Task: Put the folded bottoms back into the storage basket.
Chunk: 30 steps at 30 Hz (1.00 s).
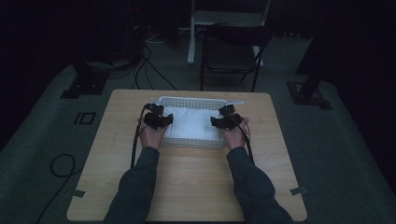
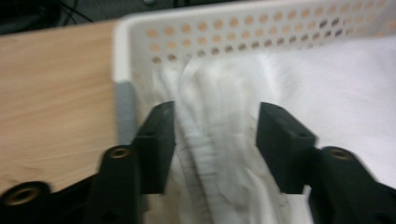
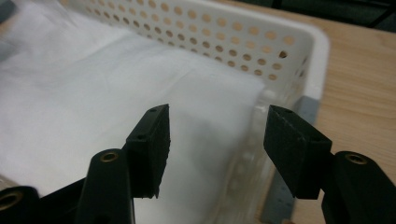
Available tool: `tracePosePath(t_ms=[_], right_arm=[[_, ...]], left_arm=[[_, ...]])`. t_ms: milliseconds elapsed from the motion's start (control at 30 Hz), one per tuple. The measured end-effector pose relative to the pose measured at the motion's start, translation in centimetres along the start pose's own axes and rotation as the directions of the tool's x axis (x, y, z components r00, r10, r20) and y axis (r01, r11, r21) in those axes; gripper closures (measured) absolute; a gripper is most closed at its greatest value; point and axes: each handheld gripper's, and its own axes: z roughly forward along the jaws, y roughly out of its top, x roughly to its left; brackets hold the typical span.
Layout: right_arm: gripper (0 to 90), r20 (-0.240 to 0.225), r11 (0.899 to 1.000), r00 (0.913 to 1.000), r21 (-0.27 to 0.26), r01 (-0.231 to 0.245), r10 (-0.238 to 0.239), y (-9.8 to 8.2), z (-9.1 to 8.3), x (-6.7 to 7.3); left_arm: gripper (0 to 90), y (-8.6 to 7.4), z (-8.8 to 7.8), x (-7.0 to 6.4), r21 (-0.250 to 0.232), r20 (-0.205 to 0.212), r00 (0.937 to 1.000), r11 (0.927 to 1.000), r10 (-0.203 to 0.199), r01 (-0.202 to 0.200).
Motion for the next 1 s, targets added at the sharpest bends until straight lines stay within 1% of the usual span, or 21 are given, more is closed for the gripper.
tracePosePath(t_ms=[100,133,200,233,267,300,367,433,500,633,667,700,733,833,867,900,1000], right_arm=[[40.9,0.011,1.000,0.9999,-0.025,-0.003,0.003,-0.1,-0.7,-0.5],[40.9,0.012,0.999,0.9999,-0.031,-0.006,0.006,-0.2,-0.9,-0.7],[41.0,0.022,0.999,0.9997,-0.046,-0.006,0.007,-0.5,-1.4,-1.1],[41.2,0.028,0.998,0.9996,-0.056,-0.010,0.012,-0.6,-1.7,-1.3],[41.2,0.028,0.998,0.9996,-0.056,-0.010,0.012,-0.6,-1.7,-1.3],[41.3,0.038,0.997,0.9991,-0.076,-0.017,0.019,-1.0,-2.3,-1.9],[41.4,0.061,0.996,0.9978,-0.088,-0.018,0.024,-1.4,-2.6,-2.5],[41.5,0.075,0.995,0.9964,-0.099,-0.031,0.039,-1.8,-2.9,-3.2],[41.5,0.088,0.994,0.9947,-0.102,-0.044,0.053,-2.3,-3.0,-3.9],[42.4,0.096,0.994,0.9928,-0.084,-0.063,0.071,-3.4,-2.9,-5.4],[42.9,0.100,0.995,0.9923,-0.076,-0.065,0.072,-3.7,-2.8,-5.7],[43.3,0.105,0.995,0.9918,-0.069,-0.067,0.074,-4.0,-2.7,-6.1],[43.7,0.108,0.995,0.9912,-0.065,-0.070,0.076,-4.3,-2.6,-6.4],[44.1,0.119,0.996,0.9897,-0.045,-0.074,0.079,-5.1,-2.3,-7.3],[44.1,0.122,0.996,0.9894,-0.040,-0.075,0.079,-5.5,-2.3,-7.7],[44.1,0.123,0.997,0.9894,-0.037,-0.073,0.077,-5.6,-2.2,-8.0],[43.7,0.147,0.997,0.9865,-0.019,-0.070,0.072,-6.3,-2.1,-9.0]], left_arm=[[62.9,0.0,-0.7,0.7,-0.005,-0.009,0.9999,1.0000,0.007,-0.007],[64.4,0.0,-0.8,0.9,-0.009,-0.012,0.9999,0.9999,0.008,-0.008],[65.2,-0.1,-1.0,1.2,-0.013,-0.017,0.9998,0.9999,0.008,-0.008],[65.2,-0.4,-1.4,1.7,-0.030,-0.017,0.9998,0.9995,-0.002,0.002],[65.2,-0.4,-1.4,1.7,-0.030,-0.017,0.9998,0.9995,-0.002,0.002],[64.8,-0.7,-1.9,2.2,-0.042,-0.017,0.9998,0.9991,-0.012,0.011],[64.3,-1.1,-2.2,2.6,-0.049,-0.008,0.9998,0.9987,-0.016,0.015],[64.3,-1.5,-2.5,3.0,-0.051,-0.014,0.9999,0.9987,-0.003,0.003],[63.1,-1.8,-2.8,3.5,-0.055,-0.022,0.9997,0.9985,-0.005,0.003],[60.1,-2.6,-3.1,4.6,-0.059,-0.035,0.9989,0.9978,-0.031,0.029],[59.2,-2.6,-3.1,4.6,-0.059,-0.035,0.9989,0.9978,-0.031,0.029],[58.1,-3.1,-3.1,5.1,-0.057,-0.035,0.9987,0.9978,-0.036,0.034],[57.3,-3.1,-3.1,5.1,-0.057,-0.035,0.9987,0.9978,-0.036,0.034],[55.3,-4.0,-3.0,5.9,-0.054,-0.049,0.9972,0.9970,-0.057,0.055],[54.3,-4.0,-3.0,5.9,-0.054,-0.049,0.9972,0.9970,-0.057,0.055],[53.6,-4.5,-2.9,6.3,-0.048,-0.061,0.9959,0.9968,-0.066,0.063],[51.1,-4.9,-2.6,7.0,-0.036,-0.087,0.9924,0.9958,-0.087,0.084]])
